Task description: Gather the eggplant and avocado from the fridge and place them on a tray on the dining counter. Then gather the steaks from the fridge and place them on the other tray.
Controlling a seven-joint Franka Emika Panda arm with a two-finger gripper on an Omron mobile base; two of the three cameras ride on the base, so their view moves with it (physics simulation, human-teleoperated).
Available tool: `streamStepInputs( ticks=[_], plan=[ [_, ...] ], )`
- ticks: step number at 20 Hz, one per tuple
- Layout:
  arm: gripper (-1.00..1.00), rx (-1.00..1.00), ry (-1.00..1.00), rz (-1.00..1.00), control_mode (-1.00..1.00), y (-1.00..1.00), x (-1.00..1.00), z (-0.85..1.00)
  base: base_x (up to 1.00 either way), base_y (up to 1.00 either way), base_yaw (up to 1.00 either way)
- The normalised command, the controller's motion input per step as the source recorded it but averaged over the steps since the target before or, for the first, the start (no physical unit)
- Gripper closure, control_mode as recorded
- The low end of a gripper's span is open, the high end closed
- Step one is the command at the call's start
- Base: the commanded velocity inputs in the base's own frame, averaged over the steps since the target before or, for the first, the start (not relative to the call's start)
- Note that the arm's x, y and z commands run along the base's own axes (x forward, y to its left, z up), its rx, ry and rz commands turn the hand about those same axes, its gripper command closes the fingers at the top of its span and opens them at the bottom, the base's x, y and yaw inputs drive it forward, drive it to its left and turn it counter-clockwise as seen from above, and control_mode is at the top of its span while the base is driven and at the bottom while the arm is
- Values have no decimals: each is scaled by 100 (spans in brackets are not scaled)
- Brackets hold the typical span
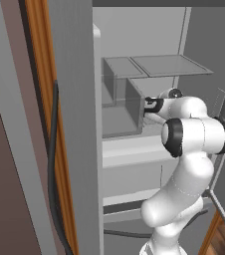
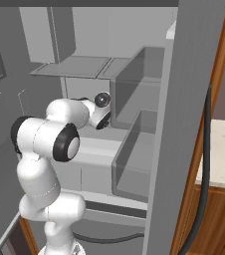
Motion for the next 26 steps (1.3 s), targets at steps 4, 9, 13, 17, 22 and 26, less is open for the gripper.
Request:
streamStepInputs(
  ticks=[4,9,13,17,22,26],
  plan=[
    [-100,0,4,0,-100,0,19,-7,0,0,0],
    [-100,0,5,0,-100,-2,10,-10,0,0,0],
    [-100,0,3,0,-100,-9,14,-9,0,0,0],
    [-100,0,5,0,-100,-1,29,-10,0,0,0],
    [-100,0,9,0,-100,-1,23,-2,0,0,0],
    [-100,0,5,0,-100,0,5,0,0,0,0]
  ],
)
